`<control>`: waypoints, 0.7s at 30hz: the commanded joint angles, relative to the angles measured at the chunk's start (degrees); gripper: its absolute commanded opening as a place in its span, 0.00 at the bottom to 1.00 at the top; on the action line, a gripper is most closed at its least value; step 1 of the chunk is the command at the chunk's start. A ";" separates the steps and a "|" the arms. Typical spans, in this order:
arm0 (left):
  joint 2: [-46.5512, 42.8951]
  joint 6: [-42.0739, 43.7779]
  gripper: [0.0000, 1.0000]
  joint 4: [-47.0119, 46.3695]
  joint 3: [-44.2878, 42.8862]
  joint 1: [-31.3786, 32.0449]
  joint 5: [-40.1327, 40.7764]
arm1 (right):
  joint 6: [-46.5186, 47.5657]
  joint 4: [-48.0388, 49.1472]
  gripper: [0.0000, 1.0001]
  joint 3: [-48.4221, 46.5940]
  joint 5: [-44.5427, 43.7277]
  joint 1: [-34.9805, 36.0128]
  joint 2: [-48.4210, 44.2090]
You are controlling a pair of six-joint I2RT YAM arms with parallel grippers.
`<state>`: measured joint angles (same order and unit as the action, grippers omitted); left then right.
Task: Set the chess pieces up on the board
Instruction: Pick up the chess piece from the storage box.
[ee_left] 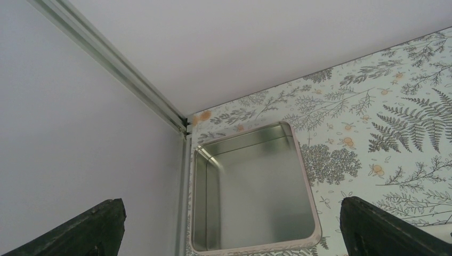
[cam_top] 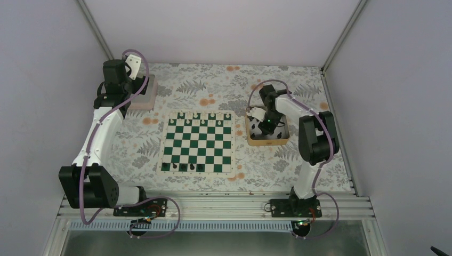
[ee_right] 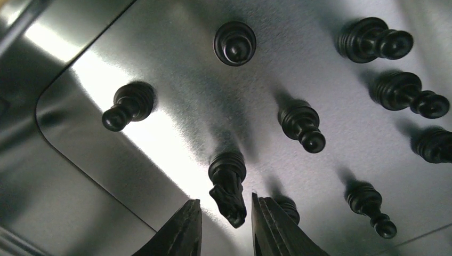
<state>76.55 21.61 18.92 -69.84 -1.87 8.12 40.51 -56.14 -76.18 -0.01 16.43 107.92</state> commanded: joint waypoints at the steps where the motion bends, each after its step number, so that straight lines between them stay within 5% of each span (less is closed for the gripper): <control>1: 0.26 -0.42 1.00 -1.08 -0.12 -0.33 0.06 | 1.16 0.13 0.27 -0.60 1.25 0.28 0.84; 13: 0.42 -0.42 1.00 -1.43 -0.07 -0.50 0.11 | 0.89 -0.02 0.10 -0.90 0.82 0.50 1.05; 21: 0.27 -0.63 1.00 -1.45 -0.30 -0.50 -0.23 | 0.67 -3.78 0.07 -4.12 1.62 0.54 -3.25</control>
<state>76.58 21.61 18.50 -69.84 -1.89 8.14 40.88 -57.28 -77.32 0.82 16.49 108.27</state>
